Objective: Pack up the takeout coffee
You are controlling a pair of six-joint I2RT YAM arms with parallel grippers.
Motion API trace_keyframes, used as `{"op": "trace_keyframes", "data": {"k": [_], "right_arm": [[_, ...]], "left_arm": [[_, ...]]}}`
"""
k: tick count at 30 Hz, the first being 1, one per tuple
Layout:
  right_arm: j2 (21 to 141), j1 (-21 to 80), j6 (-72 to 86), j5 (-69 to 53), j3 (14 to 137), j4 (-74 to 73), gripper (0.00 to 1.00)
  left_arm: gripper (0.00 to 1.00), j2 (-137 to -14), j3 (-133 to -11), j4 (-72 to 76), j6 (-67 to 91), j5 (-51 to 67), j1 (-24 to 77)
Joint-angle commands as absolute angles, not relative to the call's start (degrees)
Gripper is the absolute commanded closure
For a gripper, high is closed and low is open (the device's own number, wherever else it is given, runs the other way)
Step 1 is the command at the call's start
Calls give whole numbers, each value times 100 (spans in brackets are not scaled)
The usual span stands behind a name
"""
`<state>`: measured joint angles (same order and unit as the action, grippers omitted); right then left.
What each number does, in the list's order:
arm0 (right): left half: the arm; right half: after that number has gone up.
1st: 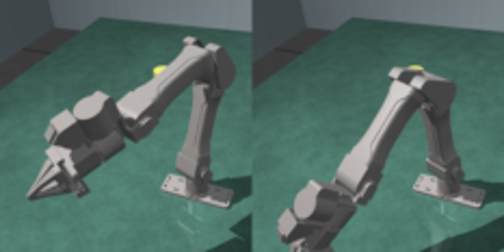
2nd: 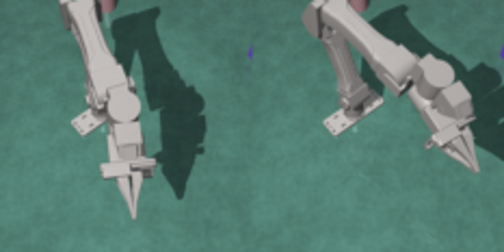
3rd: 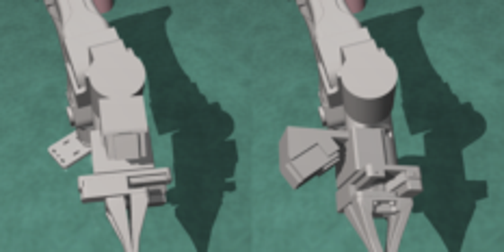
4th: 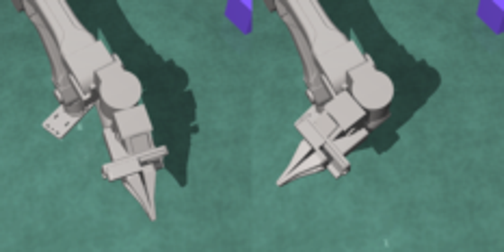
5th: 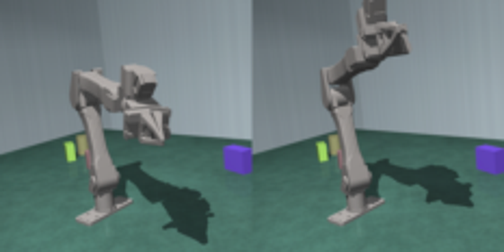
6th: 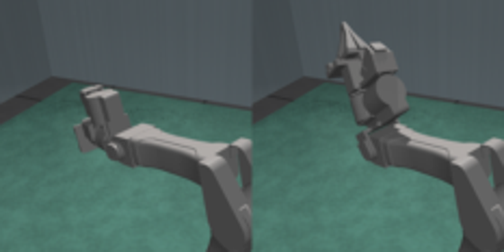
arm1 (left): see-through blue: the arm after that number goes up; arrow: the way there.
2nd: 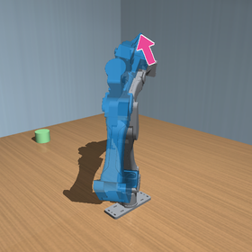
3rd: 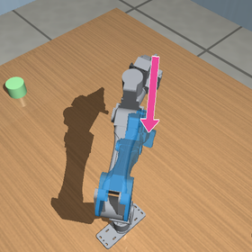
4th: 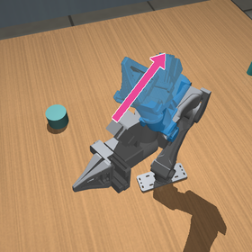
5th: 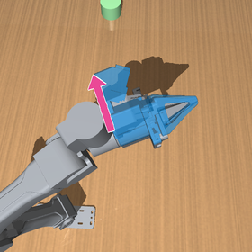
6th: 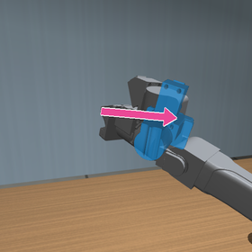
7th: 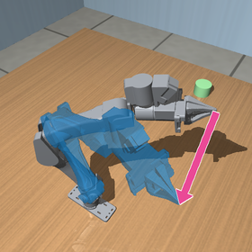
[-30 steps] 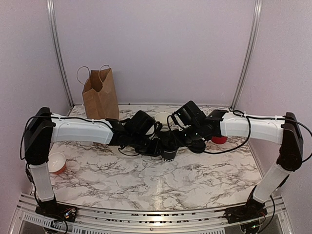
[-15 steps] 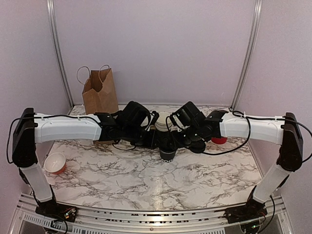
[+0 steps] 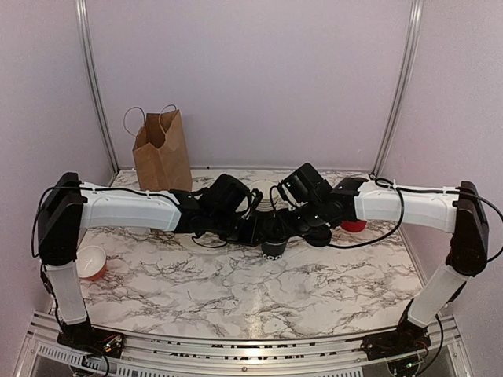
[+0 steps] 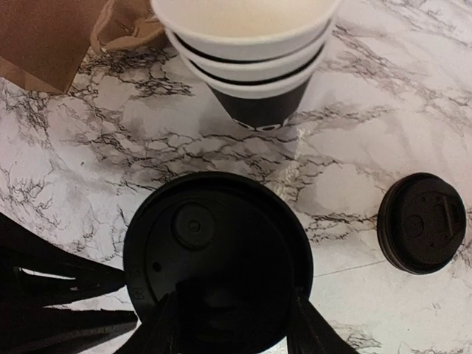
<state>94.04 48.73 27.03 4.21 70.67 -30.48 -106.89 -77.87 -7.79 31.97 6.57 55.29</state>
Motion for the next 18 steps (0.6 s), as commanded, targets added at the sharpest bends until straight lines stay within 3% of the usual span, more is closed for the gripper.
{"op": "trace_keyframes", "data": {"k": [1, 18], "right_arm": [[9659, 4939, 2707, 180, 7099, -3427, 53], [9754, 4947, 2697, 68, 7182, -3370, 53]], "left_arm": [[79, -11595, -7711, -813, 3275, 1030, 5535], [77, -9577, -8135, -1287, 2982, 388, 5300]]}}
